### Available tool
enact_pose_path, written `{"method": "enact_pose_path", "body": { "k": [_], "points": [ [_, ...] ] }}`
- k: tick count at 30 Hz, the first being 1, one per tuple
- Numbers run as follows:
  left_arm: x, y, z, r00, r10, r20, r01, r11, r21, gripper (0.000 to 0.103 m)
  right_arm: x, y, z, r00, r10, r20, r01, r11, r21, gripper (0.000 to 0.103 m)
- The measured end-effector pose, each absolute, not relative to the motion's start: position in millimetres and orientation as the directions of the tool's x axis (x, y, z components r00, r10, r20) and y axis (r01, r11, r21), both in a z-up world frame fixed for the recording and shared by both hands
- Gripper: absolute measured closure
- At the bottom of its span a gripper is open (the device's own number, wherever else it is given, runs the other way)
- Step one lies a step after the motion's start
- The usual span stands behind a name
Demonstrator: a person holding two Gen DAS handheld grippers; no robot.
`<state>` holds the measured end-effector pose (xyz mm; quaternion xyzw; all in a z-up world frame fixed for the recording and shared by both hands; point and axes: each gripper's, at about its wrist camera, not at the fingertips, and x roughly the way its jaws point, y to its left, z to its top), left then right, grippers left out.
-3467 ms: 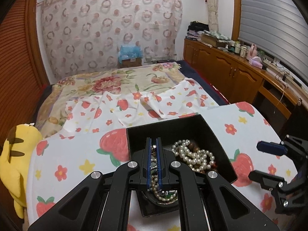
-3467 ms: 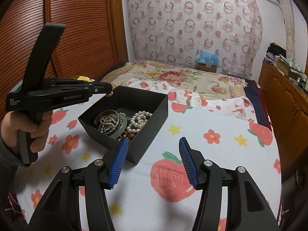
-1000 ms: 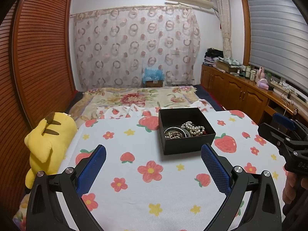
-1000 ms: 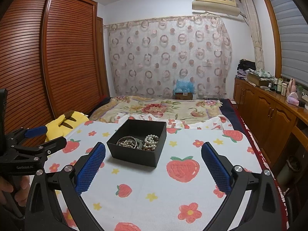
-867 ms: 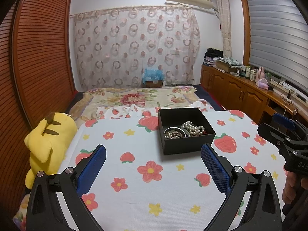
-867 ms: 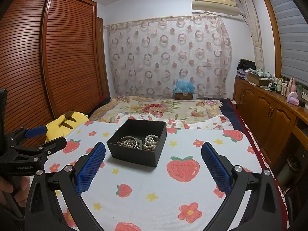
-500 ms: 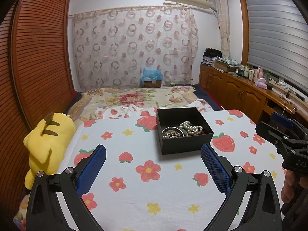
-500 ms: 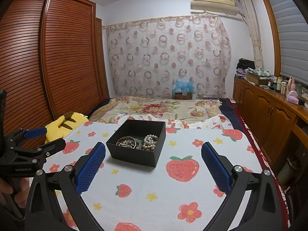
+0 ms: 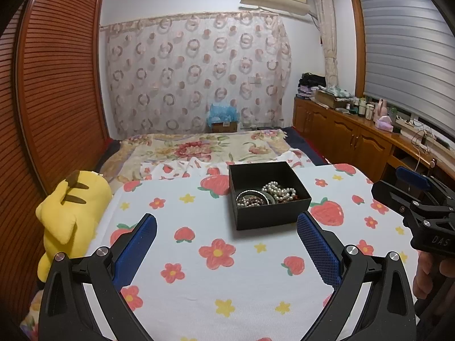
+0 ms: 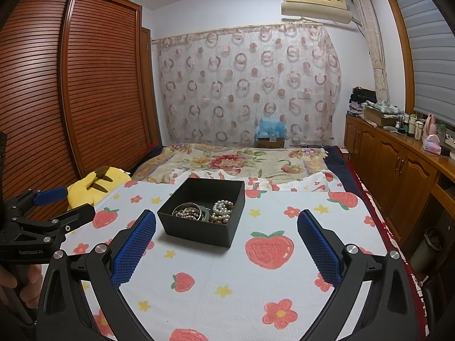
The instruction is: Organize jewelry
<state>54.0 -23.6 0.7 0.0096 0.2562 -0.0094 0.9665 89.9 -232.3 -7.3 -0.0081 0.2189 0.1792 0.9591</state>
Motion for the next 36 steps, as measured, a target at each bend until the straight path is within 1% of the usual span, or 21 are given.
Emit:
{"method": "enact_pose_path", "body": {
  "k": [36],
  "points": [
    [53.6,-19.4,1.4,0.87,-0.019,-0.492,0.026,1.0,0.008,0.008,90.4,-233.2,-8.1,0.841,0.34,-0.42,-0.346,0.936,0.064,0.003]
  ]
}}
